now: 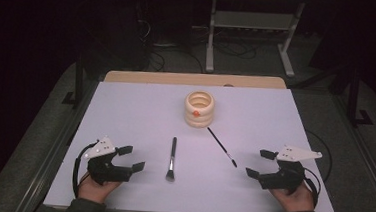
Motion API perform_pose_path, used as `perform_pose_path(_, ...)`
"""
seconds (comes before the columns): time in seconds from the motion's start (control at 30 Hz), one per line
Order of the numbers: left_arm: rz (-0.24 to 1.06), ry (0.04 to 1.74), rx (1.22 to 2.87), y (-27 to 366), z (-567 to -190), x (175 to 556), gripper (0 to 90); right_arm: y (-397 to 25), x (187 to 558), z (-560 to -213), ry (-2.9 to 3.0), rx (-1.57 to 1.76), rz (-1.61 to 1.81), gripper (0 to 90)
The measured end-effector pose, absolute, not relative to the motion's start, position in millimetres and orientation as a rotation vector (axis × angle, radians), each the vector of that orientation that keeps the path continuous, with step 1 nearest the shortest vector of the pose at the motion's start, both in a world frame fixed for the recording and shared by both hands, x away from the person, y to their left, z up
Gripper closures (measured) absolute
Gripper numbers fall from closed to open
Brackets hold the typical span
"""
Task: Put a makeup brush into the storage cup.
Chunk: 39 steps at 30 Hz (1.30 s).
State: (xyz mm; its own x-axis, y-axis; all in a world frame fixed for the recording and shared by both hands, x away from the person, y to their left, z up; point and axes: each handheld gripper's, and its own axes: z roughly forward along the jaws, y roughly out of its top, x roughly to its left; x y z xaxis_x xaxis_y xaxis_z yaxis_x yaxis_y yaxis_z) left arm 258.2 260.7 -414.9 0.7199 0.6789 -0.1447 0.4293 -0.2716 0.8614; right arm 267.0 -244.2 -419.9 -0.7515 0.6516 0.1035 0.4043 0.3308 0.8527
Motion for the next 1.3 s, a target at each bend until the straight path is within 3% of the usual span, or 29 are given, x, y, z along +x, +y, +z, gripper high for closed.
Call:
perform_pose_path(0.73, 0.256, 0.881, 1.909, 252, -412, 258, 23.7, -241, 268, -417, 2.352, 0.922, 1.361, 15.0)
perform_pose_path(1.3, 0.238, 0.92, 1.947, 232, -393, 271, 30.3, -237, 269, -415, 2.371, 0.923, 1.323, 15.0)
